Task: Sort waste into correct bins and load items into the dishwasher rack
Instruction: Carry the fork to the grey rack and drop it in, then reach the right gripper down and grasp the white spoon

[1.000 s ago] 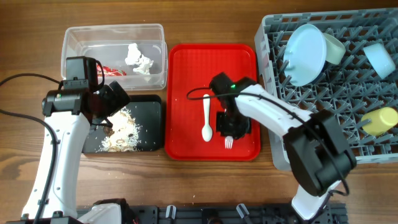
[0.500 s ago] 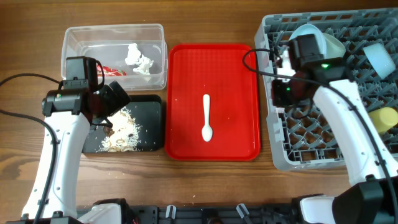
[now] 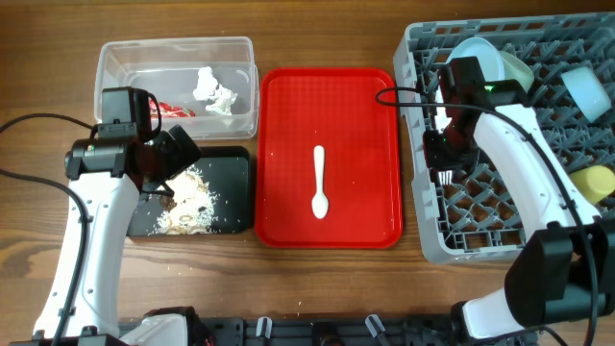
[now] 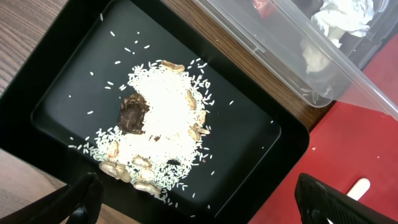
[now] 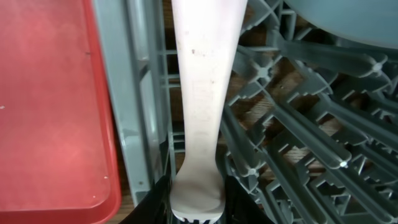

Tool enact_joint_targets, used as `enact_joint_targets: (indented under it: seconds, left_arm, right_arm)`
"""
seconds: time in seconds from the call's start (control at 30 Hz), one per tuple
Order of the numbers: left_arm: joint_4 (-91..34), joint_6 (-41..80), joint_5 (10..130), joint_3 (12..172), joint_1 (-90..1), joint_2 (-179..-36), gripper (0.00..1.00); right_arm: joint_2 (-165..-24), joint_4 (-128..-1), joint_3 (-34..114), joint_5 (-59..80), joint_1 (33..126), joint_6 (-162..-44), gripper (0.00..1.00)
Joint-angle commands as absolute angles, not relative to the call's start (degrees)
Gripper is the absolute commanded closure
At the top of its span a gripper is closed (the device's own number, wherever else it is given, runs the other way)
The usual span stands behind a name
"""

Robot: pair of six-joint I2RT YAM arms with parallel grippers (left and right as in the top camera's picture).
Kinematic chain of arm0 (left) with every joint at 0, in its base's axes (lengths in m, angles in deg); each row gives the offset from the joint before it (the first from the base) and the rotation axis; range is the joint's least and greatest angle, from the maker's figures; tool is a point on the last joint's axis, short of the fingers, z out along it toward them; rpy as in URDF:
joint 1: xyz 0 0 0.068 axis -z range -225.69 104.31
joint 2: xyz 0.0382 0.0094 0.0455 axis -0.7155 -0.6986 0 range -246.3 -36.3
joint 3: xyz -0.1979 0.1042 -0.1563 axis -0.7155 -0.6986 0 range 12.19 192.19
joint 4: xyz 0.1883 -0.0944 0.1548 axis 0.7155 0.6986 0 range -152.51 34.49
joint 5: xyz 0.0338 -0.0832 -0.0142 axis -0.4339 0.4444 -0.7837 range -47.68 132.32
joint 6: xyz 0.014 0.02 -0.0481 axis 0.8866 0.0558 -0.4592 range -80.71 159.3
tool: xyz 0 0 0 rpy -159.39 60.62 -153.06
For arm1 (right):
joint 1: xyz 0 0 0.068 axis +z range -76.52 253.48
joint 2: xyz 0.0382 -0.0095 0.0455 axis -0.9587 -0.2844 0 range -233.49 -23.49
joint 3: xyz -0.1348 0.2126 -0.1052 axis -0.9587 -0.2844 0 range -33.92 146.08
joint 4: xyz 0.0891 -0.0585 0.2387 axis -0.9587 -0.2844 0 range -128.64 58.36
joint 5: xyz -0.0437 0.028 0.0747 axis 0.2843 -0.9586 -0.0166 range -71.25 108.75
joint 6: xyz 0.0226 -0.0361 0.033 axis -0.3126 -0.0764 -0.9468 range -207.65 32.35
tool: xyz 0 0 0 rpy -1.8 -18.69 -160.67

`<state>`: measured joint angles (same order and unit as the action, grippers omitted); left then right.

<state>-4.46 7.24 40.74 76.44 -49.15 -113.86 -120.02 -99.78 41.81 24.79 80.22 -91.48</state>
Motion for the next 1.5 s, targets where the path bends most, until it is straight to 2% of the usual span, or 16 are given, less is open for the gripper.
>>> enact_joint_targets:
  seconds: [0.0, 0.23, 0.3, 0.37, 0.5, 0.57, 0.73, 0.9, 1.33, 1.47]
  left_arm:
    - [-4.6, 6.9, 41.2, 76.7, -49.4, -113.2, 0.0]
    - [-4.6, 6.9, 41.2, 76.7, -49.4, -113.2, 0.0]
    - [-4.6, 6.9, 41.2, 76.7, -49.4, -113.2, 0.0]
    - [-4.6, 6.9, 41.2, 76.7, -49.4, -113.2, 0.0]
    - [-4.6, 6.9, 41.2, 76.7, -49.4, -113.2, 0.0]
    - [-4.6, 6.9, 41.2, 76.7, -49.4, -113.2, 0.0]
    - [-4.6, 6.9, 41.2, 76.7, -49.4, -113.2, 0.0]
    - [-4.6, 6.9, 41.2, 76.7, -49.4, -113.2, 0.0]
    - [-4.6, 6.9, 41.2, 76.7, -49.4, -113.2, 0.0]
    - [-4.6, 6.9, 41.2, 76.7, -49.4, -113.2, 0.0]
  right_arm:
    - [-121.2, -99.9, 41.3, 27.1, 80.2, -93.7, 0.93]
    - [-121.4, -100.4, 41.3, 24.9, 80.2, -93.5, 0.92]
    - [-121.4, -100.5, 41.3, 24.9, 80.2, -93.6, 0.83]
    - [-121.4, -100.8, 41.3, 24.9, 80.2, -93.6, 0.66]
    - [-121.4, -101.1, 41.3, 24.5, 80.2, -93.8, 0.5]
    - [-121.3, -100.8, 41.5, 24.3, 80.2, -93.9, 0.46]
    - [-118.1, -100.9, 46.3, 22.3, 80.2, -95.1, 0.44]
    - [-113.8, -95.2, 50.1, 2.7, 84.1, -95.5, 0.4]
    - [-130.8, -94.9, 50.0, 4.5, 107.4, -108.8, 0.37]
    - [-136.9, -94.1, 50.0, 6.0, 111.9, -110.5, 0.37]
